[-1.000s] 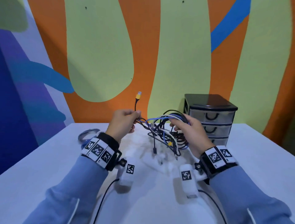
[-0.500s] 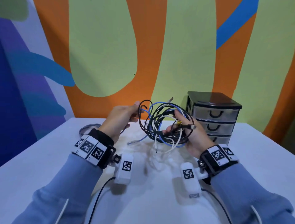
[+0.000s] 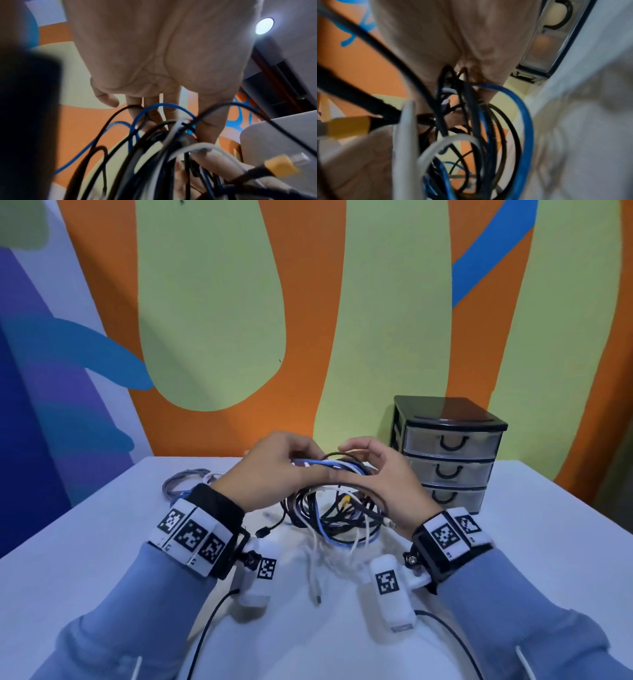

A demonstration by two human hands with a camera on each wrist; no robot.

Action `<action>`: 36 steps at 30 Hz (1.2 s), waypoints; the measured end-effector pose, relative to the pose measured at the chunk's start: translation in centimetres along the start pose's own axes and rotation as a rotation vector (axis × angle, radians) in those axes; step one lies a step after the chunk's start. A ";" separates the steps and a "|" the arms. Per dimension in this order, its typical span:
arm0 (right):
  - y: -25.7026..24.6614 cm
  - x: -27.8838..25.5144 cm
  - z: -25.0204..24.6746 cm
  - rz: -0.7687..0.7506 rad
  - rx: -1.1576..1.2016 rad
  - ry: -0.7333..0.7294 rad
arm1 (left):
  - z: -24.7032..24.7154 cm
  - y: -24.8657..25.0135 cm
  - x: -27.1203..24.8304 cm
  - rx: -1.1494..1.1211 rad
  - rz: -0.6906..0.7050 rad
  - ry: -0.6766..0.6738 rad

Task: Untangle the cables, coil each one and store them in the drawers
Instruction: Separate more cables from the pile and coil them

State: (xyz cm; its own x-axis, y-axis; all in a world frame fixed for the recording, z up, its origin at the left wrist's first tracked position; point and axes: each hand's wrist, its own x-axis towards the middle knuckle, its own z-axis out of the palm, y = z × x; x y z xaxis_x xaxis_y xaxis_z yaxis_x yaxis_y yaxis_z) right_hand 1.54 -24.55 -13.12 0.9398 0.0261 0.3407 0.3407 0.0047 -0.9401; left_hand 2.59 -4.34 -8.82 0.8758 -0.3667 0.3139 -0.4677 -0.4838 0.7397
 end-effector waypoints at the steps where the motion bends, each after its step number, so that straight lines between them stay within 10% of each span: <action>1: -0.1 0.0 -0.1 -0.011 0.010 -0.014 | 0.0 0.0 -0.1 -0.026 0.001 -0.002; 5: -0.3 0.7 -0.9 -0.122 -0.125 0.052 | -0.1 0.0 -0.1 -0.140 0.008 0.142; 10: -0.7 0.5 -1.4 -0.275 -0.393 0.281 | -0.9 0.7 -1.1 -0.177 -0.007 -0.258; 13: -1.0 0.5 -1.5 -0.240 -0.401 0.300 | -0.4 0.9 -1.1 -0.158 0.026 -0.253; 24: -2.5 -0.1 0.1 -0.076 0.086 0.034 | 1.6 0.3 -0.6 -0.064 0.118 -0.122; 32: -2.3 0.3 -0.8 -0.022 0.119 0.158 | -0.4 0.0 0.4 -0.229 0.071 0.456; 36: -1.4 1.3 -0.7 -0.053 -0.156 0.318 | -1.8 0.1 0.5 -0.751 0.018 0.594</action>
State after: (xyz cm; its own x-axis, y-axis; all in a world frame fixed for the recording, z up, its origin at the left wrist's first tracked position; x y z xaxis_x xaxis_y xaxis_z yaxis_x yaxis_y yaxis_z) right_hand 2.29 -25.21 -11.33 0.8733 -0.2824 0.3969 0.3665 -0.1557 -0.9173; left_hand 3.25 -3.10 -7.53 0.8834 0.1940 0.4266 -0.4637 0.2295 0.8558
